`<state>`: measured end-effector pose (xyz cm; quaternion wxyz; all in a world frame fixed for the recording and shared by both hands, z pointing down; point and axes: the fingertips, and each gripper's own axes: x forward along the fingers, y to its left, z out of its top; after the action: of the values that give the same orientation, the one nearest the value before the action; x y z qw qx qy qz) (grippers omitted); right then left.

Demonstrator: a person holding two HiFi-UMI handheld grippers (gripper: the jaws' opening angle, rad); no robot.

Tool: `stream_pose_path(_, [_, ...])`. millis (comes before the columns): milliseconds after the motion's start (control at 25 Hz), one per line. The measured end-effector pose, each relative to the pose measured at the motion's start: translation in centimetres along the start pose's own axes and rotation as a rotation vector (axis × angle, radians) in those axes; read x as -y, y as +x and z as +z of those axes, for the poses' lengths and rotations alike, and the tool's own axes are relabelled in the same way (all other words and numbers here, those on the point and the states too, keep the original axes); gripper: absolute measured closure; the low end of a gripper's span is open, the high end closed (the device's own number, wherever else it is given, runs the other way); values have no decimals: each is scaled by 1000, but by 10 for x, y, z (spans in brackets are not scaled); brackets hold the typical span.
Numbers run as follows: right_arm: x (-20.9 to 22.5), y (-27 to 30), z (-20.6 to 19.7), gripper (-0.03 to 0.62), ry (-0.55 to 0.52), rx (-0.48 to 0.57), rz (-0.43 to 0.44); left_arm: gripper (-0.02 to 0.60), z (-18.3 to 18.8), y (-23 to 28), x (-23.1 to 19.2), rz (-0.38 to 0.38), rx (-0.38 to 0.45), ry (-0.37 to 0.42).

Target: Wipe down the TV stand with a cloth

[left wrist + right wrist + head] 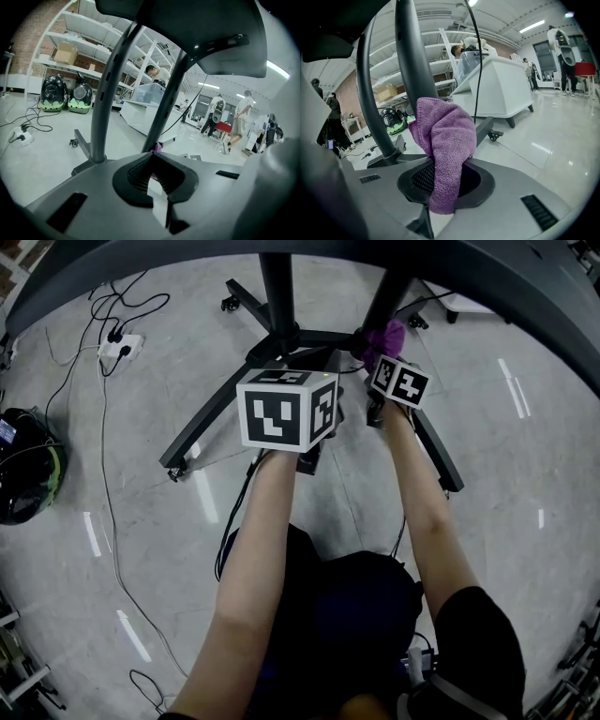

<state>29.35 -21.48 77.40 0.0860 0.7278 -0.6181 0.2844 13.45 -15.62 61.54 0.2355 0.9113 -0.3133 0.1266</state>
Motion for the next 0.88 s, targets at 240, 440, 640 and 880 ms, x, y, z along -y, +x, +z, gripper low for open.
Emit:
stream_pose_path(240, [-30,-20,-13,505,-89,-36,95,575,0,-1,-3,12,-6,-3])
stream_pose_path(440, [-111,-40,-31,505,-167,-74,340,574,9,-22,-28,68,7,-37])
stream_pose_path(640, [-215,-62,-42,505,-207,-108,562,574,28,-68,-68,144,86,-94])
stream_pose_path(880, [-325,-85,-72,505,-293,-199,773,574,8,-135,-124,269,102,-131])
